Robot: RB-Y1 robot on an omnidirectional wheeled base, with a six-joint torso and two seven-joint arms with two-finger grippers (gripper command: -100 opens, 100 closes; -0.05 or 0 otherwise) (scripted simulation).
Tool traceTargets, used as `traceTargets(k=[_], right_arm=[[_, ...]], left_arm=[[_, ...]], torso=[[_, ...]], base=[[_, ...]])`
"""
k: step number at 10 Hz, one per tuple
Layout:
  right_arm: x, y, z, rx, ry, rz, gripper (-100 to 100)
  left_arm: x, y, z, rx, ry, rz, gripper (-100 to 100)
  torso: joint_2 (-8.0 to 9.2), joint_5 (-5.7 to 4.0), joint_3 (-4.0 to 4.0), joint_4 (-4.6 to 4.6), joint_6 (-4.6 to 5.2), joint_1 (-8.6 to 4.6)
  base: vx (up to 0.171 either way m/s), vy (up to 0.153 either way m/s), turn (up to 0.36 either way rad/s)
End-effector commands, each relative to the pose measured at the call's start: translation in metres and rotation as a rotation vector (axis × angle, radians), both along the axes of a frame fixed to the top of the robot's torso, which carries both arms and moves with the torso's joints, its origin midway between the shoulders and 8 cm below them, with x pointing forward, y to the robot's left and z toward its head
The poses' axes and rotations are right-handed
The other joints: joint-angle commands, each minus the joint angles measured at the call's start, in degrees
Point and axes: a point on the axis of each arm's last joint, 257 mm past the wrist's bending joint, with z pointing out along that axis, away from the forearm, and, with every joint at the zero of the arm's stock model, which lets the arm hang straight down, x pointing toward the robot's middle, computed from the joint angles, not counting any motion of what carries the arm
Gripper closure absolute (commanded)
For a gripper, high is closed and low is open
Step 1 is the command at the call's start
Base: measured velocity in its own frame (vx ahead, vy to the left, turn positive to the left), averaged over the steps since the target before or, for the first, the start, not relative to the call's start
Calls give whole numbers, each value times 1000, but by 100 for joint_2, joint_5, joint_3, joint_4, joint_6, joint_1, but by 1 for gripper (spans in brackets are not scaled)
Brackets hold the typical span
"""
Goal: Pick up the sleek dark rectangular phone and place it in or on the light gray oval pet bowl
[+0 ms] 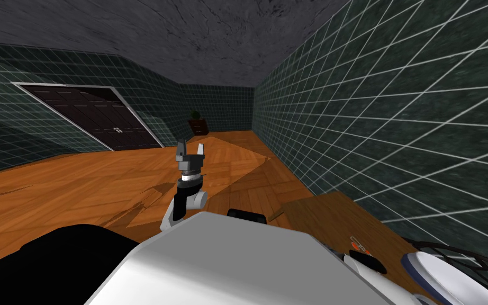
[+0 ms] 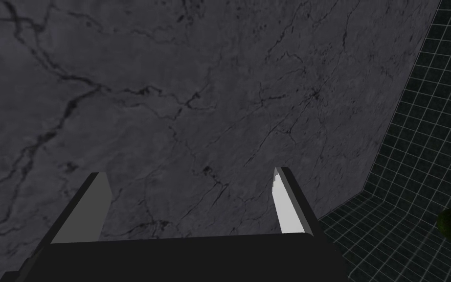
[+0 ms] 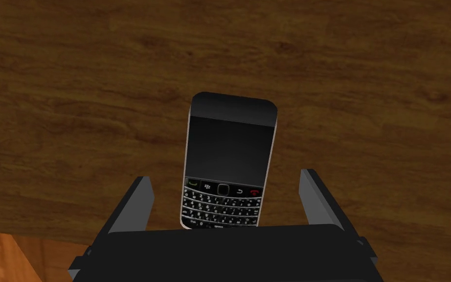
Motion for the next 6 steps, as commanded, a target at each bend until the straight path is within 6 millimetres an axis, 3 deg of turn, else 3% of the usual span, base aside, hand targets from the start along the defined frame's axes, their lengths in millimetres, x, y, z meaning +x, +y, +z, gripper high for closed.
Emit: traceTargets(k=[1,2,3,4,6], right_arm=[[-12,-1,-2,12,32,-35,-100],[-7,0,-1,7,19,-20,-100],[-8,0,-1,9,22,-24,0],[-10,2,-8,8,20,-18,-100],[-12,5,-18,7,19,-8,-100]], left_arm=[[0,0,0,0,0,0,0],[0,0,0,0,0,0,0],[0,0,0,0,0,0,0],[0,0,0,0,0,0,0],[0,0,0,0,0,0,0]], torso=[[0,0,0,0,0,0],[6,0,4,1,0,-1],[20,-1,11,4,0,-3],[31,-1,18,7,0,-4],[23,-4,13,5,1,-14]], base=[[77,10,-10],[33,4,-2],[7,1,1],[29,-17,-61],[51,-24,-50]])
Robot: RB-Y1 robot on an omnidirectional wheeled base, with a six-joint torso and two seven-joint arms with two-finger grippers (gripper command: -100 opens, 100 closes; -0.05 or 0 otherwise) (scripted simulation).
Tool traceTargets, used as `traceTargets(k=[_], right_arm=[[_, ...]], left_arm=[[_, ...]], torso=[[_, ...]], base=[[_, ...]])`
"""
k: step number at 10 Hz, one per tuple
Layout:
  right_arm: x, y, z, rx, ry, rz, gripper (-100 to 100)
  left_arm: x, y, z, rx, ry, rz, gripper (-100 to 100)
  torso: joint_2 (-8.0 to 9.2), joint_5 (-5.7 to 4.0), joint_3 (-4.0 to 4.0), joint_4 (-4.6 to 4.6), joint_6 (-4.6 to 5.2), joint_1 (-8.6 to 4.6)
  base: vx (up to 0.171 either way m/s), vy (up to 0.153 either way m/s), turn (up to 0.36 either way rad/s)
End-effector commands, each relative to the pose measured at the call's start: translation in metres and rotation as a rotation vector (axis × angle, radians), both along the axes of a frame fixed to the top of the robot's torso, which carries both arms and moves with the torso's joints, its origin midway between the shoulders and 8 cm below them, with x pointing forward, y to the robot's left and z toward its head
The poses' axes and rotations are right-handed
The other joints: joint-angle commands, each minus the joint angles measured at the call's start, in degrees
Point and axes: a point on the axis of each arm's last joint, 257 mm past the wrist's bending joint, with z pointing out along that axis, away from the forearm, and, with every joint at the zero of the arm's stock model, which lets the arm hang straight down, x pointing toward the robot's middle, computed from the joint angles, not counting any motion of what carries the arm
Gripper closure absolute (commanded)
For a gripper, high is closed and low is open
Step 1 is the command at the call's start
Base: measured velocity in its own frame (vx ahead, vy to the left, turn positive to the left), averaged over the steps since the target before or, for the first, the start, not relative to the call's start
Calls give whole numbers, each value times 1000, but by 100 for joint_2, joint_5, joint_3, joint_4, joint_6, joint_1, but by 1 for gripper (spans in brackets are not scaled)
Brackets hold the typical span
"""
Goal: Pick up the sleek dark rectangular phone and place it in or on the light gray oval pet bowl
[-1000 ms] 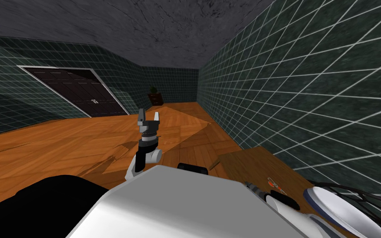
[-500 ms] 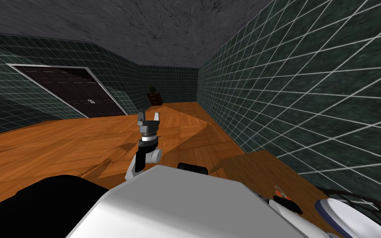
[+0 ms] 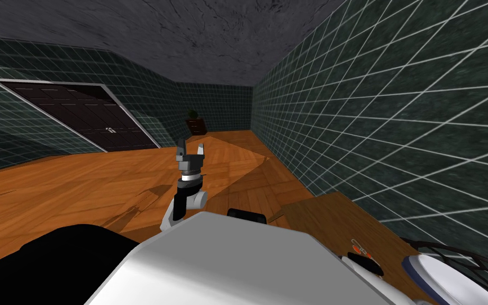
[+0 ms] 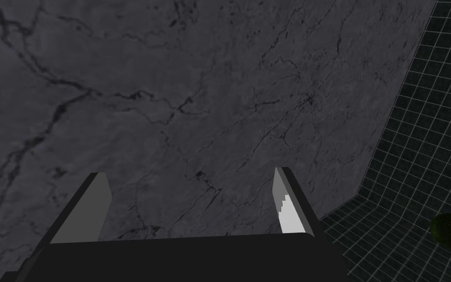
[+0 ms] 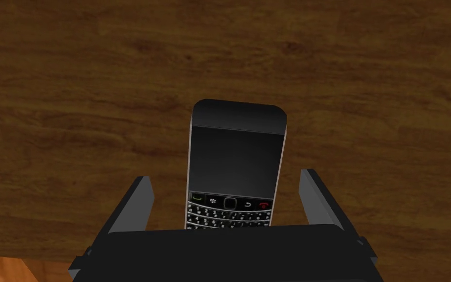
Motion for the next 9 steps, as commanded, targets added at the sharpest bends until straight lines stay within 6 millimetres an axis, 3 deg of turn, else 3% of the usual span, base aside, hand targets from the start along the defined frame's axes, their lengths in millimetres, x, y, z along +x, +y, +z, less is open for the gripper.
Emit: traceTargets(k=[1,2,3,7,8,9], right_arm=[[-2,3,-7,-1,-2,11,-100],[-2,2,-4,-1,-1,6,-100],[-2,2,-4,-1,-2,8,100],[-2,2,-4,-1,-1,6,100],[-2,2,-4,-2,-1,7,0],[1,-2,5,-1,-1,-1,100]], left_arm=[[0,0,0,0,0,0,0],[0,0,0,0,0,0,0],[0,0,0,0,0,0,0],[0,0,0,0,0,0,0],[0,0,0,0,0,0,0],[0,0,0,0,0,0,0]], torso=[[0,0,0,0,0,0],[2,0,1,0,1,-1],[9,1,5,2,-1,3],[18,0,10,5,-5,6],[18,0,11,5,-3,6],[18,0,11,5,-3,6]], base=[[46,-27,-50],[19,-12,-8],[0,0,0],[0,0,0],[0,0,0],[-32,21,72]])
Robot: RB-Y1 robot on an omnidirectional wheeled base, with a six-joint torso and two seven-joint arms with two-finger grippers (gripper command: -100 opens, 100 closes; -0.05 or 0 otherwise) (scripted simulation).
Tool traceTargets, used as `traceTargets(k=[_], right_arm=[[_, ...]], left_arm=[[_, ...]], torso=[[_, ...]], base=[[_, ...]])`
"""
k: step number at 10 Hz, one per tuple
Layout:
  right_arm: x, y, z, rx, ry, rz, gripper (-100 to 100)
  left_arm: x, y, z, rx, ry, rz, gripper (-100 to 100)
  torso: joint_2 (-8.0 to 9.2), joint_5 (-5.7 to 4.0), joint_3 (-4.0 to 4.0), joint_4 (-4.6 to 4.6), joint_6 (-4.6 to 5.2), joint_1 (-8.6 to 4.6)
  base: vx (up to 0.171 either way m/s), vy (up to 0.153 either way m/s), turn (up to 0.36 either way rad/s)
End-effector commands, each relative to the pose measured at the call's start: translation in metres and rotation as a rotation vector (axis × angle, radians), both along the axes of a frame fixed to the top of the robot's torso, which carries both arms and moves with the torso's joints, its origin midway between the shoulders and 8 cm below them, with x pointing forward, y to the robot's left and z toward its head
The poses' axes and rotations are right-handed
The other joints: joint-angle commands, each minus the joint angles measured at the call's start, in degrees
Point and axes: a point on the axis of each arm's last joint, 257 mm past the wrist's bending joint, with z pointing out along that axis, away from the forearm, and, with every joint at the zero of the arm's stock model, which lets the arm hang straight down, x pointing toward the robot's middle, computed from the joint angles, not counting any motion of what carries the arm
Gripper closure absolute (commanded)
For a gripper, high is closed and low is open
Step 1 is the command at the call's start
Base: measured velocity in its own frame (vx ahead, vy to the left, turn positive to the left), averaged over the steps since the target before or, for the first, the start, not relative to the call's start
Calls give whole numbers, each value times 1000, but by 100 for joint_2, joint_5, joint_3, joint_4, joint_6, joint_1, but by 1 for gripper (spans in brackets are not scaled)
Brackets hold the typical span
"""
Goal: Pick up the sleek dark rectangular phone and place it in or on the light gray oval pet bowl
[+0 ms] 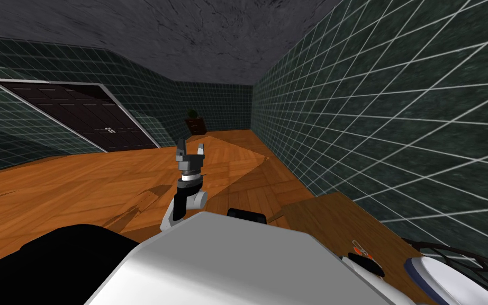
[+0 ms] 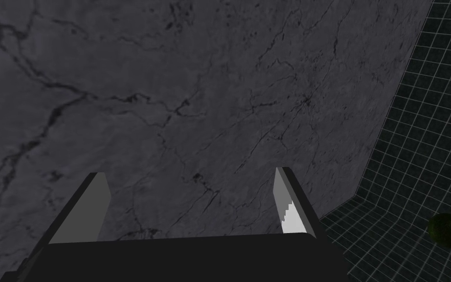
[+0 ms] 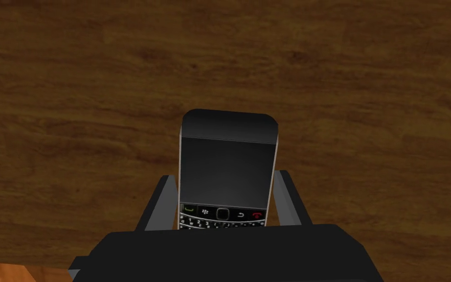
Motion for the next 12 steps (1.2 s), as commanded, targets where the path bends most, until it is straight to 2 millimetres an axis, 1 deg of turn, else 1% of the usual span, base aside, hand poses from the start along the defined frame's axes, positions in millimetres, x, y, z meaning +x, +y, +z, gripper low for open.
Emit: traceTargets(k=[1,2,3,4,5,6,7,8,9,10,12], right_arm=[[3,-3,8,2,1,-10,100],[4,-4,13,2,2,-14,100],[5,-3,11,0,-1,-9,100],[5,-3,11,1,1,-11,0],[18,-25,27,-36,-25,-5,100],[25,-40,39,-60,-37,-3,100],[28,-48,45,-71,-40,-2,100],[32,-63,57,-92,-44,-2,100],[33,-71,63,-102,-45,-2,100],[36,-86,75,-120,-46,-3,100],[38,-100,87,-134,-45,-5,100]], left_arm=[[0,0,0,0,0,0,0],[0,0,0,0,0,0,0],[0,0,0,0,0,0,0],[0,0,0,0,0,0,0],[0,0,0,0,0,0,0],[0,0,0,0,0,0,0],[0,0,0,0,0,0,0],[0,0,0,0,0,0,0],[0,0,0,0,0,0,0],[0,0,0,0,0,0,0],[0,0,0,0,0,0,0]], torso=[[0,0,0,0,0,0],[13,1,7,2,1,7],[19,2,10,2,4,8],[9,-2,5,1,7,1],[0,-3,0,-1,6,-4],[1,7,1,0,2,-6],[11,9,6,1,-2,-12],[25,5,11,-1,5,-18],[32,9,16,0,6,-23],[33,5,16,0,5,-22],[48,5,25,4,2,-22]], base=[[-70,34,96],[-76,31,63],[-31,11,9],[-6,3,-3],[-29,6,4],[-75,-17,39],[-108,-33,59],[-113,-53,58],[-116,-49,52],[-159,-40,109],[-147,-40,94]])
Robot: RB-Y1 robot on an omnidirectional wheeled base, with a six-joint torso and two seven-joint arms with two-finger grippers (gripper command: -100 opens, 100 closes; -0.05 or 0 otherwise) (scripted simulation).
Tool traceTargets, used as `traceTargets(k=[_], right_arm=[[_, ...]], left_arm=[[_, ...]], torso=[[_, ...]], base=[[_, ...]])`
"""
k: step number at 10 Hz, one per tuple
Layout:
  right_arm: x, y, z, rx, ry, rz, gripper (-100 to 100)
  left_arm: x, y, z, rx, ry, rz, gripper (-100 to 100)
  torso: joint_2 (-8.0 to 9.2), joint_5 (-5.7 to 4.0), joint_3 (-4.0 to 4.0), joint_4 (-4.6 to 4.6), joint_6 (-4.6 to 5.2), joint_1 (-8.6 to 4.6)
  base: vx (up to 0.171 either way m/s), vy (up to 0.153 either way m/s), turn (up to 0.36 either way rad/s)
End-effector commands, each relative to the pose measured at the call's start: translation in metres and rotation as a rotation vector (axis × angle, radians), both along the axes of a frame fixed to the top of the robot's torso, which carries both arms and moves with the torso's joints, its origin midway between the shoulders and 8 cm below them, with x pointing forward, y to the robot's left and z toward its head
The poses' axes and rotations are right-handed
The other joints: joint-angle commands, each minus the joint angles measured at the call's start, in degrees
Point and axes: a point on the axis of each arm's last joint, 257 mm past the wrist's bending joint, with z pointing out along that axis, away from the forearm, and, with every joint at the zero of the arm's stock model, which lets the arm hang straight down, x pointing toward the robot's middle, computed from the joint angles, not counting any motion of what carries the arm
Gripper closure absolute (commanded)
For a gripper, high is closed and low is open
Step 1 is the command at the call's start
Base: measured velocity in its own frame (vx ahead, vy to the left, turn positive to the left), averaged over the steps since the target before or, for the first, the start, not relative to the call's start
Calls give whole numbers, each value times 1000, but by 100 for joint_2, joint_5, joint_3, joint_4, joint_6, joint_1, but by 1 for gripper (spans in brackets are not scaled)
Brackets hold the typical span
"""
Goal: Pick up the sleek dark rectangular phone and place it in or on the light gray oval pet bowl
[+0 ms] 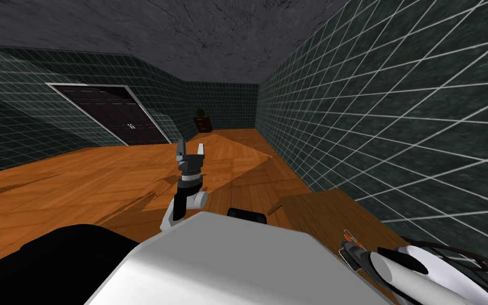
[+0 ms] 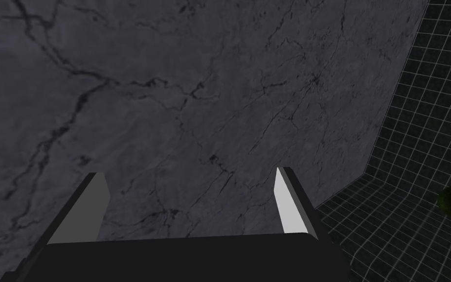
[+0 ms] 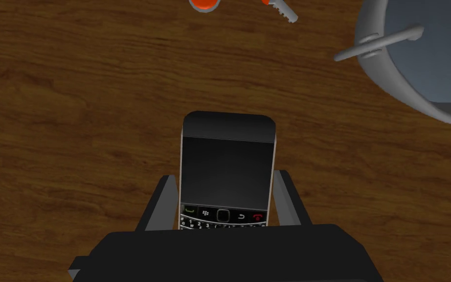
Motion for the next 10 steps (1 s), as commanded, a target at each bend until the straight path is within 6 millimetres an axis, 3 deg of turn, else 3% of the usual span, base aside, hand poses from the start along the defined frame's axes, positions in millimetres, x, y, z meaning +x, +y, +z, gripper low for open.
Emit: traceTargets(k=[1,4,10], right_arm=[[3,-17,17,-14,0,-5,100],[5,-40,39,-23,-2,-24,100],[-5,-62,61,8,9,-90,100]], left_arm=[[0,0,0,0,0,0,0],[0,0,0,0,0,0,0],[0,0,0,0,0,0,0]], torso=[[0,0,0,0,0,0],[-3,-1,0,3,-7,-12],[-12,-10,-4,3,4,-15]], base=[[-147,-51,132],[-129,-62,152],[-105,-61,94]])
